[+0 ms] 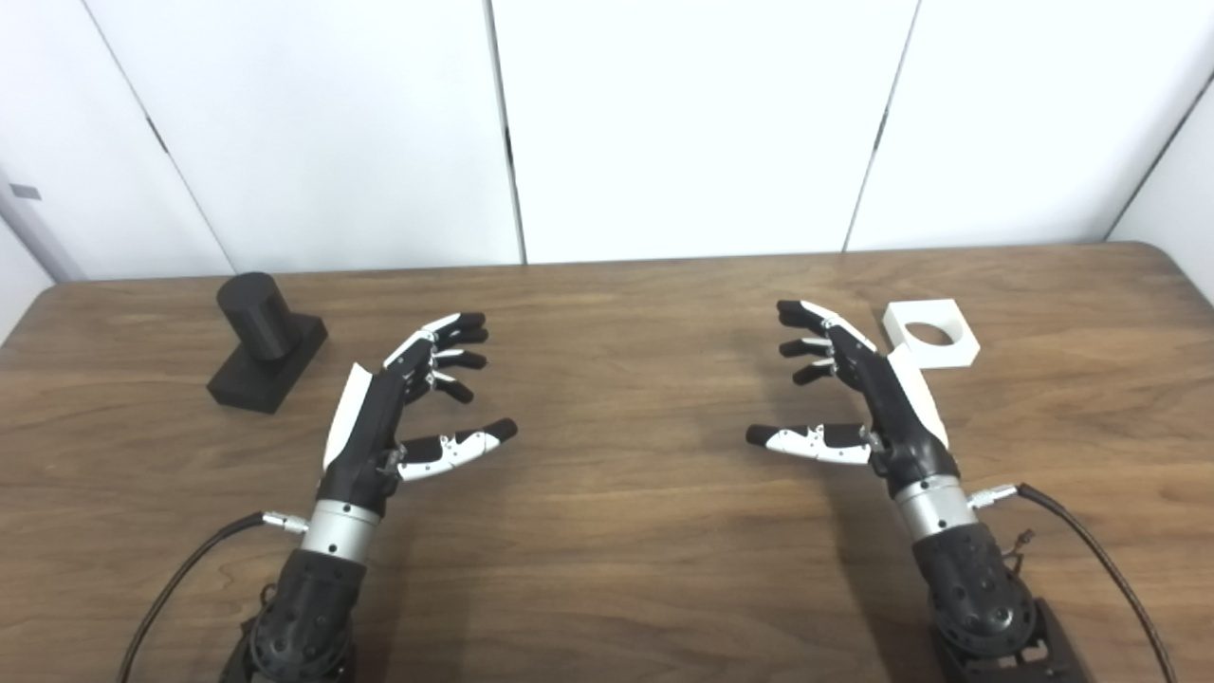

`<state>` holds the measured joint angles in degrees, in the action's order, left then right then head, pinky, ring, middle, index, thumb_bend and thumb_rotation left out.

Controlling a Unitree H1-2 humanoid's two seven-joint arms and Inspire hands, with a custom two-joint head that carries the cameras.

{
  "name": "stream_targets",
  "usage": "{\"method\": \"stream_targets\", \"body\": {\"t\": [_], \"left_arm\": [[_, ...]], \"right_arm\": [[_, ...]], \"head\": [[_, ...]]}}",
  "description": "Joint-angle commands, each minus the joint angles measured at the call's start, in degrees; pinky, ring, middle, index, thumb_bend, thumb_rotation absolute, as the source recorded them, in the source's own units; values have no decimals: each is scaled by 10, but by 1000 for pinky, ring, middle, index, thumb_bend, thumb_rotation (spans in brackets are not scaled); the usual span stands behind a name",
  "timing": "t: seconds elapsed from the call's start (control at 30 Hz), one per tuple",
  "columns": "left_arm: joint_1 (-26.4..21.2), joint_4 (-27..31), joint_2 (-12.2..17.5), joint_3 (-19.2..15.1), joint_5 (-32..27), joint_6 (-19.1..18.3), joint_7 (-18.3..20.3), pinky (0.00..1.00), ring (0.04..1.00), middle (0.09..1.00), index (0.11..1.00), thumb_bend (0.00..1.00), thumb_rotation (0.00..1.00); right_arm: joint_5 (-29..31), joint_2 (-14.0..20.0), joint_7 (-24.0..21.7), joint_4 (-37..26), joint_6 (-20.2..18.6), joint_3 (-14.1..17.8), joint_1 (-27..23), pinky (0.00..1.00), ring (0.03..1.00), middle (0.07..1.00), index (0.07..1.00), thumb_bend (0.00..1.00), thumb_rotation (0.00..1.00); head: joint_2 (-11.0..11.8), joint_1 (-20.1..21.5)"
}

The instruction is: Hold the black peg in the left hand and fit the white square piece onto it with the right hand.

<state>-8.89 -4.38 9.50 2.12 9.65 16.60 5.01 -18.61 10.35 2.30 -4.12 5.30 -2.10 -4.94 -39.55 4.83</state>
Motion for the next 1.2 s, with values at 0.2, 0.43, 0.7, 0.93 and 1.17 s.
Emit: {"method": "stream_targets", "body": {"t": [0.2,0.43,0.7,0.93,1.17], "left_arm": [[-18,6,4,-1,-9,23,-2,531,691,787,774,698,0],[-16,10,4,-1,0,16,-5,536,688,781,758,701,0],[-17,8,-12,9,7,7,-7,549,700,791,754,711,1],[-21,-11,-34,22,27,24,-22,550,702,785,750,724,7],[-25,-30,-45,34,50,32,-39,536,691,774,755,731,81]], "right_arm": [[3,4,5,-14,22,3,-13,600,736,836,825,683,87],[2,3,4,-17,19,3,-13,591,731,834,823,687,77],[15,19,1,-1,37,11,-13,579,723,832,824,681,69],[56,32,-18,-6,29,26,-8,617,749,854,835,673,1],[71,35,-28,-16,13,36,-3,657,760,849,830,675,0]], "head": [[-1,0],[-1,-1],[16,-116],[39,-193],[67,-244]]}}
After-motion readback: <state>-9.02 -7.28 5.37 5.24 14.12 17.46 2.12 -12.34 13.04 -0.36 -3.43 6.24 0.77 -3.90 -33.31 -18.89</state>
